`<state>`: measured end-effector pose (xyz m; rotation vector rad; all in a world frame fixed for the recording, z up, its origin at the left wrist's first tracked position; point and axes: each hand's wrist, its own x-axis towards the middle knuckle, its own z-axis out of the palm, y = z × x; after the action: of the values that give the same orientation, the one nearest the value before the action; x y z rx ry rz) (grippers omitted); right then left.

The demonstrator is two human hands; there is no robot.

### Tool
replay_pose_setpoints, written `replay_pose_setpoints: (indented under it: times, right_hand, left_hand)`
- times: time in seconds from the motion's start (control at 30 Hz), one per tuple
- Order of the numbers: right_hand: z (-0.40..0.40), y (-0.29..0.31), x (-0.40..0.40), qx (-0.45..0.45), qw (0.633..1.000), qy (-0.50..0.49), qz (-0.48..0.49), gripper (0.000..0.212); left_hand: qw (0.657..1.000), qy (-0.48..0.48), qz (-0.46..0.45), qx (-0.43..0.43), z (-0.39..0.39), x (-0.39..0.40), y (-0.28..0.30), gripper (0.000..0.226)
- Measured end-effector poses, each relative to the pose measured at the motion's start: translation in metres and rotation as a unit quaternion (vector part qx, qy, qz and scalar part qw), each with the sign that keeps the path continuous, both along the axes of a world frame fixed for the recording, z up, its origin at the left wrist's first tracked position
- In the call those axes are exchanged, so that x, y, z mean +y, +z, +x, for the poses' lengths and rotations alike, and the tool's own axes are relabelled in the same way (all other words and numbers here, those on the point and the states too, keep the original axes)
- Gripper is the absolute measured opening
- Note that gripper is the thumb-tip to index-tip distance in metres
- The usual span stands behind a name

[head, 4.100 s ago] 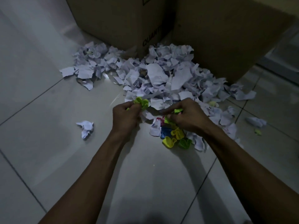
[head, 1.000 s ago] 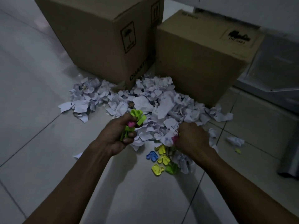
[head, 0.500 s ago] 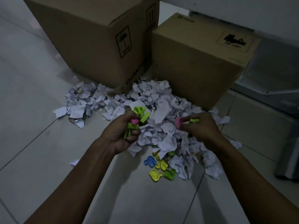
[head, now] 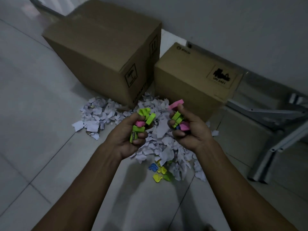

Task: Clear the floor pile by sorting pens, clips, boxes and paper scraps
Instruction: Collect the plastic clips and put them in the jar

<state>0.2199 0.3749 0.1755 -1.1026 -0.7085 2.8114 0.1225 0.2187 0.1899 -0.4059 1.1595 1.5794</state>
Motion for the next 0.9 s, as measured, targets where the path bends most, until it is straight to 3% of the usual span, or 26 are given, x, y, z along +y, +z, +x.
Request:
replay_pose_setpoints:
  times: [0.17,0.3,0.5,0.67,0.9]
  right_hand:
    - [0.012,0.108,-0.002,0.013,0.999,0.001,-0.046,0.025]
    - [0.036,0.216,0.001,0.004,0.998,-0.005,-0.057,0.022]
    - [0.078,0.386,0.019,0.009,0.997,-0.024,-0.068,0.017]
    - [0.114,0.506,0.040,0.071,0.993,-0.076,-0.057,0.043]
    - [0.191,0.614,0.057,0.113,0.976,-0.182,-0.032,0.052]
  left_hand:
    - [0.999,0.010,0.024,-0.021,0.010,0.011,0.117,0.012]
    - [0.999,0.008,0.041,-0.033,0.024,0.021,0.223,0.031]
    - [0.996,-0.010,0.073,-0.042,0.053,0.047,0.390,0.022]
    - [0.993,-0.040,0.100,-0.046,0.076,0.079,0.506,0.016]
    - [0.979,-0.159,0.126,-0.034,0.129,0.136,0.616,0.016]
